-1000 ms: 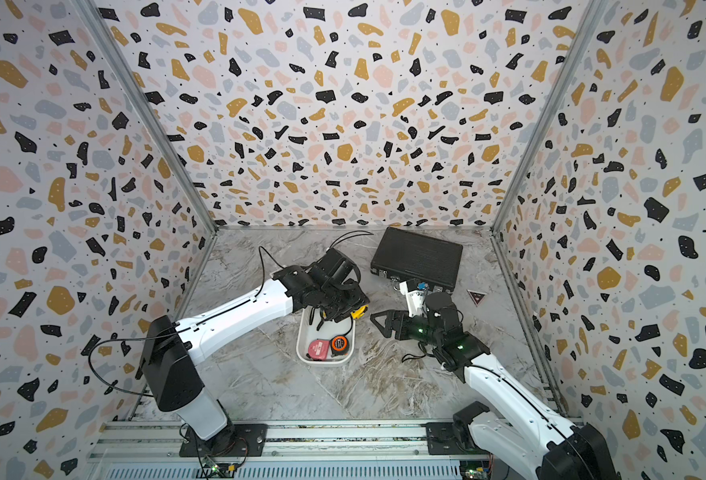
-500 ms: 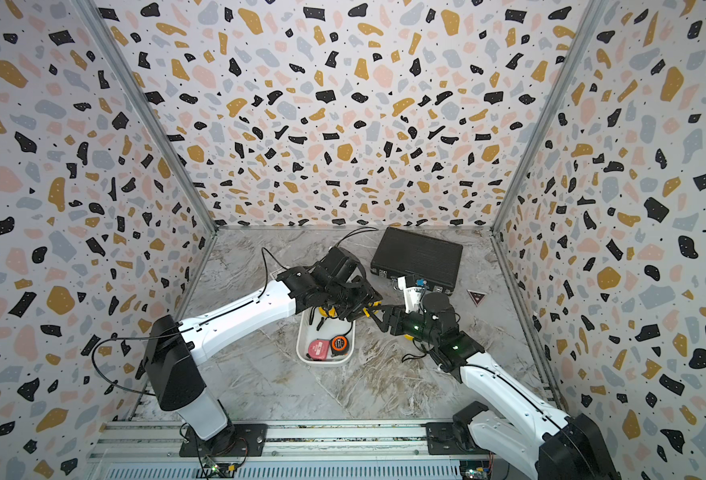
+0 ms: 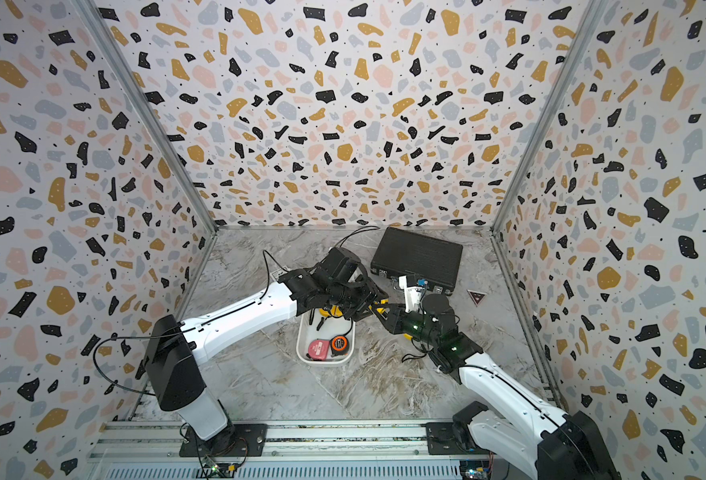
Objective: Take the tape measure out of the storage box
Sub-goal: Place the tape measure at the center of the board.
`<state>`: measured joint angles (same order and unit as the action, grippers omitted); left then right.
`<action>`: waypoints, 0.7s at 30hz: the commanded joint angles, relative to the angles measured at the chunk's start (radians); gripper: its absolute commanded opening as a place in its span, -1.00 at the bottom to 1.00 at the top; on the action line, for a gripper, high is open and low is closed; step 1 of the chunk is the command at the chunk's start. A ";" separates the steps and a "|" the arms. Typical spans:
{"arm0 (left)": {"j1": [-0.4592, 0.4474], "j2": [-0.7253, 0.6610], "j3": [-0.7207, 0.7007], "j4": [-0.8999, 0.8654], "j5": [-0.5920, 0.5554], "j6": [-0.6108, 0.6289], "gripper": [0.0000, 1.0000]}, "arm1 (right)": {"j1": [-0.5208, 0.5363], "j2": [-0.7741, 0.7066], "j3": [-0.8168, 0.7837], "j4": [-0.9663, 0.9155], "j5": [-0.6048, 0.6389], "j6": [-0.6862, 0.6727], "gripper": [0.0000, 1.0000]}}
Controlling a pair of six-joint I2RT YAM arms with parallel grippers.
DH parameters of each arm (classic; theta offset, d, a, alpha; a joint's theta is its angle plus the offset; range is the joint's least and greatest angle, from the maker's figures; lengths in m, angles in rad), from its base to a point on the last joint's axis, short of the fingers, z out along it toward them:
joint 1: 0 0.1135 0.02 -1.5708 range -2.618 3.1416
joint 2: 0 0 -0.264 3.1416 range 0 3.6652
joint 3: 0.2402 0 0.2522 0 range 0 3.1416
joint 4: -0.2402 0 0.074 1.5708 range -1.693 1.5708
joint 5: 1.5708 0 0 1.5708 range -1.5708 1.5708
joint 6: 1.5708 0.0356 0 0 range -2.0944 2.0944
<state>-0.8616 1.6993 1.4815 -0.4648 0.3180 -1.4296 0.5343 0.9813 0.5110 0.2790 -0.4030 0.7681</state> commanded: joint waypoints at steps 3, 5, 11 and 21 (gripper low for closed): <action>-0.011 0.002 0.003 0.049 0.030 0.038 0.24 | 0.002 -0.029 0.001 -0.055 0.031 -0.013 -0.80; -0.009 0.004 0.029 -0.025 -0.003 0.088 0.81 | 0.001 -0.023 -0.007 -0.054 0.029 0.000 -0.82; 0.003 -0.031 0.078 -0.250 -0.179 0.261 1.00 | 0.000 0.079 -0.029 0.015 -0.034 0.073 -0.82; 0.062 -0.100 -0.029 -0.324 -0.284 0.342 1.00 | -0.005 0.349 0.018 0.011 -0.109 0.184 -0.82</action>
<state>-0.8162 1.6291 1.4849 -0.7555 0.0818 -1.1355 0.5339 1.3045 0.4797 0.2802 -0.4706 0.9089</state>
